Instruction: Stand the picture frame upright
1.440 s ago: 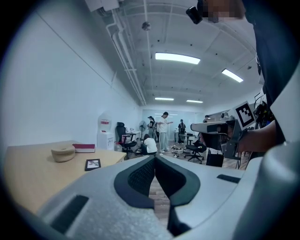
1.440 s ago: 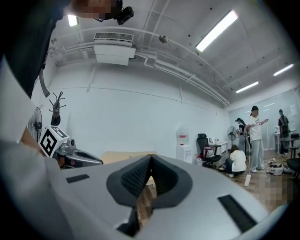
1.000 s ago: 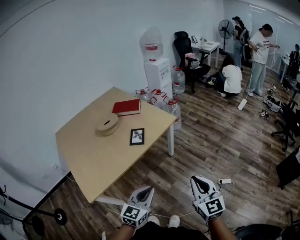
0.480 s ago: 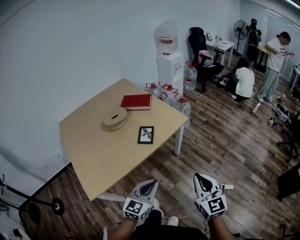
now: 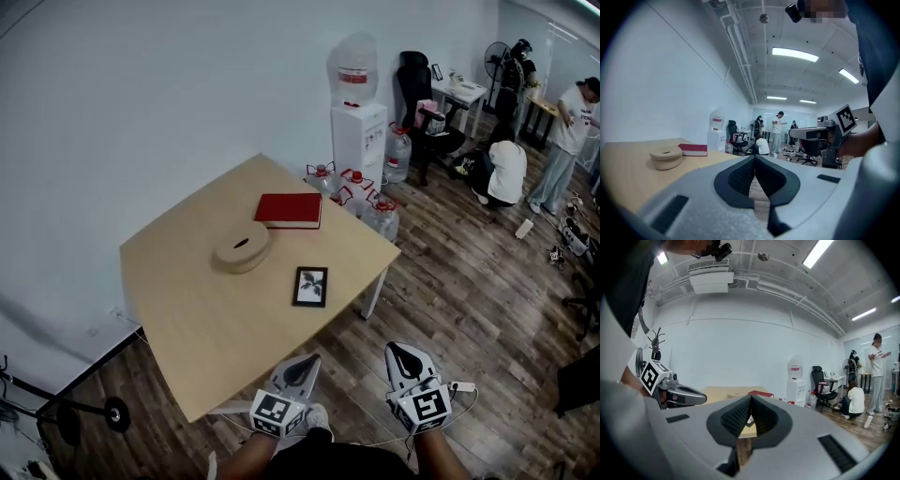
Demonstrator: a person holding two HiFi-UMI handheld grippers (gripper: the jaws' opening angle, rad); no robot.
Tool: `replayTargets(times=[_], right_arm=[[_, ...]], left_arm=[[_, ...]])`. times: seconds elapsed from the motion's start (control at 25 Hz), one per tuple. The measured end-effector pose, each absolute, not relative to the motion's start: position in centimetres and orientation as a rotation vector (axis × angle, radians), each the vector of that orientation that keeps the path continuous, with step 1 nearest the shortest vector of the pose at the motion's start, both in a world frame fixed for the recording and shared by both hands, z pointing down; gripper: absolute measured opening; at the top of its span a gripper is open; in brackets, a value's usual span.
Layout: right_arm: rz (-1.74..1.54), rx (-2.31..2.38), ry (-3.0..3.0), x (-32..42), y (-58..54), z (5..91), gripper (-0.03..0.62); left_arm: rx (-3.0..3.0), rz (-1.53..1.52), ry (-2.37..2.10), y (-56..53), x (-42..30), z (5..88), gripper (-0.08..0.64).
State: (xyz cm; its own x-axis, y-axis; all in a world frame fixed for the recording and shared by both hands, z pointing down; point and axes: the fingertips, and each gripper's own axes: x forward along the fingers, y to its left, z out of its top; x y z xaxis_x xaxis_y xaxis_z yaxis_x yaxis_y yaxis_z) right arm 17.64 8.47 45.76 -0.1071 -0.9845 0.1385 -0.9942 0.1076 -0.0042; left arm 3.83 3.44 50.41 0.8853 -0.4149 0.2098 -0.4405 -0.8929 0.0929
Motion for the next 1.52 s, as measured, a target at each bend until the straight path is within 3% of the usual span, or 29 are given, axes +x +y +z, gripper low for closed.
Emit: replayTargets(times=[0.64,1.52], right_arm=[[0.175,2.037,-2.22,15.7,-4.3,46.8,0.009],[0.242,1.82,-2.288,23.7,-18.1,50.5,0.009]], left_arm=[[2.913,0.282,-0.65,-9.7,0.8,51.0,-0.005],[2.804,0.341,-0.797,-19.8,6.0,53.9,-0.005]])
